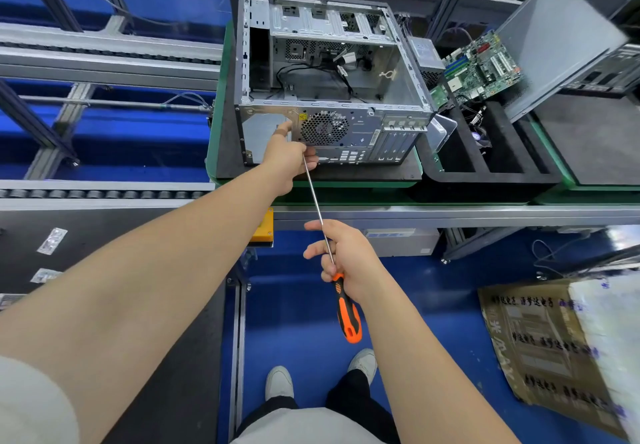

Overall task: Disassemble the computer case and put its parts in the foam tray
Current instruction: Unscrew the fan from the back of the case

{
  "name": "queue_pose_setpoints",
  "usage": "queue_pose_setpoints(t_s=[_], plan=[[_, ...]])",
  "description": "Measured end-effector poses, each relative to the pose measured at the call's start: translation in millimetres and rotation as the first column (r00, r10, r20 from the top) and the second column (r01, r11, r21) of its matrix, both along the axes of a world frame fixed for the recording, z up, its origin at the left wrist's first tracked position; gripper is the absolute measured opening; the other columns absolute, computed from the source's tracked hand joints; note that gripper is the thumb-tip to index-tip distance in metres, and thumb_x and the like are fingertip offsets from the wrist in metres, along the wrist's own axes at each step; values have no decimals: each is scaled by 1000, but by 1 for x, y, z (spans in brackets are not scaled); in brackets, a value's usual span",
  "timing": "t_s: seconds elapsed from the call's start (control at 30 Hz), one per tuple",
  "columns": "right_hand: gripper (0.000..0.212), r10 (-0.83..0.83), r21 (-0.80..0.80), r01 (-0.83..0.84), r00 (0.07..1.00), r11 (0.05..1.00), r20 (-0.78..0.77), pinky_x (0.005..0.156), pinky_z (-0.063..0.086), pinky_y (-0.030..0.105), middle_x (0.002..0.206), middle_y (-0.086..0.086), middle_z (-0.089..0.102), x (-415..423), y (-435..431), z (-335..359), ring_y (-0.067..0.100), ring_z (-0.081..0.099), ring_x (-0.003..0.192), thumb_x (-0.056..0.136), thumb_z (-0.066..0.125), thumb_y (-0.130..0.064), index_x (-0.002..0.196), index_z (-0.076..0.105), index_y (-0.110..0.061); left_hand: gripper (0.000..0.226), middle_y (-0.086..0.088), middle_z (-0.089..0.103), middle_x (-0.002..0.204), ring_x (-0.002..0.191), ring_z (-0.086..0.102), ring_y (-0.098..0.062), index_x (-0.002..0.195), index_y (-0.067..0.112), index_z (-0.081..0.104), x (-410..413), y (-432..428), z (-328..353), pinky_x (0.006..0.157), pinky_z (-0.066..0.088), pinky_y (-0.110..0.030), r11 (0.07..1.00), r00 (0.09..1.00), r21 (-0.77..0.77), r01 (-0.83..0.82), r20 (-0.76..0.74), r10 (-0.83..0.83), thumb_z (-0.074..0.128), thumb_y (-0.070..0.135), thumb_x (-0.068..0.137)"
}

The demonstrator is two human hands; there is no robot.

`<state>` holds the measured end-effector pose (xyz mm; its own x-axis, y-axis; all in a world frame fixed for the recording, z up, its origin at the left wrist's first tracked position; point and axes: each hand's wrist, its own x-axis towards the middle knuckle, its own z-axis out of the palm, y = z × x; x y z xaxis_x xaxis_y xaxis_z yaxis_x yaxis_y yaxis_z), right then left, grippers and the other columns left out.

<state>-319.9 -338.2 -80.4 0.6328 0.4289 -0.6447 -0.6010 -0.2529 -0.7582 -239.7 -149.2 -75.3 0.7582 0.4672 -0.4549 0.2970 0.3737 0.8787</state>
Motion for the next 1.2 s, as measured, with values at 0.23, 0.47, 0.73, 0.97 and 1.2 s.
queue_pose_setpoints(t_s=[0.23, 0.47, 0.73, 0.97, 1.2], plan=[[32, 0, -4, 1, 997, 1000, 78, 45, 41, 28, 85, 14, 78, -2, -1, -6, 13, 41, 43, 116, 37, -25, 122, 68, -21, 59, -12, 69, 105, 92, 72, -23, 151, 27, 46, 5, -1, 1, 64, 59, -26, 960, 990, -244, -138, -20, 138, 35, -8, 104], [24, -44, -27, 47, 996, 999, 81, 48, 40, 28, 89, 15, 80, -4, 3, -13, 12, 41, 48, 114, 45, -25, 119, 68, -23, 62, -14, 70, 102, 93, 72, -26, 155, 29, 42, 4, -1, -1, 63, 61, -27, 925, 982, -333, -183, -26, 184, 32, -6, 104], [22, -29, -53, 34, 995, 998, 96, 49, 45, 28, 89, 11, 80, -5, 4, -20, 11, 48, 50, 113, 47, -24, 117, 68, -25, 56, -7, 61, 73, 70, 63, -18, 151, 28, 48, 5, -5, -5, 58, 57, -23, 914, 973, -343, -217, -6, 229, 30, 0, 106], [23, -23, -93, 31, 996, 995, 81, 48, 46, 27, 87, 9, 80, -5, -1, -23, 12, 49, 49, 113, 46, -24, 115, 69, -25, 59, -9, 61, 79, 71, 63, -17, 154, 29, 45, 6, -14, -5, 59, 56, -21, 899, 959, -343, -272, -20, 283, 30, -1, 106], [22, -22, -134, 29, 998, 991, 53, 48, 46, 27, 88, 8, 81, -9, -14, -34, 12, 51, 47, 112, 47, -25, 114, 69, -23, 52, -22, 71, 102, 92, 74, -31, 143, 19, 42, -12, -34, -18, 84, 62, -32, 735, 883, -564, -375, 23, 468, 45, -11, 100]])
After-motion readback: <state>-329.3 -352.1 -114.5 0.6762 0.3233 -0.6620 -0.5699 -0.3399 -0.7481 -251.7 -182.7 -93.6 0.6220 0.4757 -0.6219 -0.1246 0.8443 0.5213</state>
